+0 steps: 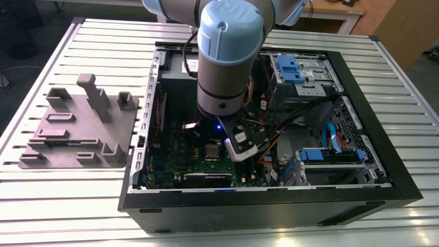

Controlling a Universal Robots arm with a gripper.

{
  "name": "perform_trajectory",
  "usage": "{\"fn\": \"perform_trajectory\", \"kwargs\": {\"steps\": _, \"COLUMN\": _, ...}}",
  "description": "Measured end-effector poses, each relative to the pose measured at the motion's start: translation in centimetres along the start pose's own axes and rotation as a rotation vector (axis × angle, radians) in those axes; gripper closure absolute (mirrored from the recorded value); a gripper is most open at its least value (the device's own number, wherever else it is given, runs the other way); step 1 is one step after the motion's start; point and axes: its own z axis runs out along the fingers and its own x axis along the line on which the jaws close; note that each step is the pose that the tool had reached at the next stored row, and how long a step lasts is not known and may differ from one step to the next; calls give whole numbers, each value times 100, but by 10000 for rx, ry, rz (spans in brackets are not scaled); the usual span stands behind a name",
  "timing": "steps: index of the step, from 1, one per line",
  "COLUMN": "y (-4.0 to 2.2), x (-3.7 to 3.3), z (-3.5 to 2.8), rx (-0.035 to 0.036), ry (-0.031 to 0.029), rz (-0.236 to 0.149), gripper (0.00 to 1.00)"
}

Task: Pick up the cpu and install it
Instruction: 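Place the cpu into insertion slot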

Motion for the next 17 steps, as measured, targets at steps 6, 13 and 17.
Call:
{"fn": "perform_trajectory", "kwargs": {"steps": 6, "y": 0, "x": -2, "z": 24, "rx": 15, "ry": 6, "rz": 6, "gripper": 53}}
{"fn": "perform_trajectory", "kwargs": {"steps": 13, "y": 1, "x": -2, "z": 25, "rx": 14, "ry": 7, "rz": 7, "gripper": 48}}
{"fn": "perform_trajectory", "kwargs": {"steps": 17, "y": 2, "x": -3, "z": -17, "rx": -28, "ry": -9, "rz": 5, "gripper": 48}}
